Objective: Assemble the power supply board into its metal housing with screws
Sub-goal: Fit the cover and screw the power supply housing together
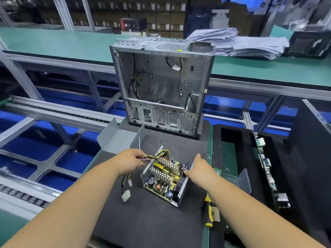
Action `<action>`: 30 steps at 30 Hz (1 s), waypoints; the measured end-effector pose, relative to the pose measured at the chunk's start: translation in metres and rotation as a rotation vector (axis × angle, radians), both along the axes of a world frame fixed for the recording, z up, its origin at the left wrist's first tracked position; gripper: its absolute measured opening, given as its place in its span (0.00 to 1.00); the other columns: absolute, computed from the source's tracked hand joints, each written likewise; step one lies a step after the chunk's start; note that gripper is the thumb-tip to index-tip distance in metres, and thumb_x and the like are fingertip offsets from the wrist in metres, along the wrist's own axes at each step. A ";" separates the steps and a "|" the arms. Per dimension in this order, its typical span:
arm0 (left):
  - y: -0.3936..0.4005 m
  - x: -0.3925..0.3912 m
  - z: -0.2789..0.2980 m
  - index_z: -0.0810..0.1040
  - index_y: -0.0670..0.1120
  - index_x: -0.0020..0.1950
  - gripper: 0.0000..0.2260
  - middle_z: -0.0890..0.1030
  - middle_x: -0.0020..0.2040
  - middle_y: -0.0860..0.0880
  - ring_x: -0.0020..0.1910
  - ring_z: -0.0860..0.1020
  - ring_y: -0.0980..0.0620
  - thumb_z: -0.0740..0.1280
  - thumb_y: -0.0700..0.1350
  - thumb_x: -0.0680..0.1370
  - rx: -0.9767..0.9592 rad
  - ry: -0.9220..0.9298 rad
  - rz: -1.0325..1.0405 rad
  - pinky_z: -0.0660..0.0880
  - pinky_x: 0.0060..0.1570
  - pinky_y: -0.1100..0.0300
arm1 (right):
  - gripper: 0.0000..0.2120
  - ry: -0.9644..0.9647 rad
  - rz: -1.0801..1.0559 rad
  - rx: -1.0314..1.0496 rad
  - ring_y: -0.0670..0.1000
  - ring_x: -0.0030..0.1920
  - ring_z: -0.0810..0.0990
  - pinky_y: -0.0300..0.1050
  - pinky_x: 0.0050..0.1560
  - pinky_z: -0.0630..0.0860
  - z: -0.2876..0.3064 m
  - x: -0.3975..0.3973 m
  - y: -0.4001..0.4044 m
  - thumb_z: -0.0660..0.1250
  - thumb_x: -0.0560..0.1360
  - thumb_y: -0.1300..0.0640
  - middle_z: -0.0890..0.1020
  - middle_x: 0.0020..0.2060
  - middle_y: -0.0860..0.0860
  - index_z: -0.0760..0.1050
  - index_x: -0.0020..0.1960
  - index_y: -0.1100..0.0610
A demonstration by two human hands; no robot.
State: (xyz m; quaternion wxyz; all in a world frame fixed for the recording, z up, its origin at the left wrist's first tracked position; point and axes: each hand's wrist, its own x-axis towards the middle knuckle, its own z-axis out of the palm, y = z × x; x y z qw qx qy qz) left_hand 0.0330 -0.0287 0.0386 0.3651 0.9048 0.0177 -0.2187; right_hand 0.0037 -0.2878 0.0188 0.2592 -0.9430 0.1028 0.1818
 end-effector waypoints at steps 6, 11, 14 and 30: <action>0.000 0.028 0.013 0.83 0.46 0.49 0.10 0.80 0.42 0.47 0.42 0.75 0.50 0.67 0.34 0.74 -0.028 -0.070 -0.063 0.71 0.43 0.61 | 0.42 0.061 0.036 -0.030 0.49 0.34 0.73 0.40 0.26 0.66 0.008 0.004 -0.003 0.64 0.80 0.53 0.65 0.72 0.61 0.39 0.79 0.63; -0.001 0.051 0.016 0.81 0.47 0.40 0.04 0.77 0.38 0.47 0.39 0.73 0.50 0.71 0.38 0.73 -0.122 -0.001 -0.151 0.70 0.39 0.59 | 0.42 0.142 0.052 -0.090 0.53 0.40 0.76 0.42 0.30 0.68 0.018 0.006 -0.004 0.63 0.79 0.57 0.65 0.72 0.60 0.36 0.79 0.61; -0.001 0.063 0.015 0.83 0.47 0.41 0.07 0.80 0.38 0.54 0.38 0.75 0.56 0.76 0.49 0.71 -0.151 0.036 -0.245 0.70 0.41 0.61 | 0.28 0.181 0.040 -0.118 0.56 0.48 0.78 0.44 0.36 0.71 0.028 0.013 -0.002 0.62 0.76 0.58 0.72 0.60 0.58 0.57 0.73 0.59; -0.009 0.093 -0.023 0.81 0.44 0.39 0.12 0.63 0.29 0.54 0.24 0.56 0.57 0.68 0.51 0.78 -0.691 0.312 0.169 0.53 0.23 0.65 | 0.16 -0.181 -0.022 0.113 0.47 0.48 0.78 0.43 0.49 0.75 -0.004 0.068 0.065 0.70 0.74 0.54 0.76 0.47 0.40 0.75 0.61 0.43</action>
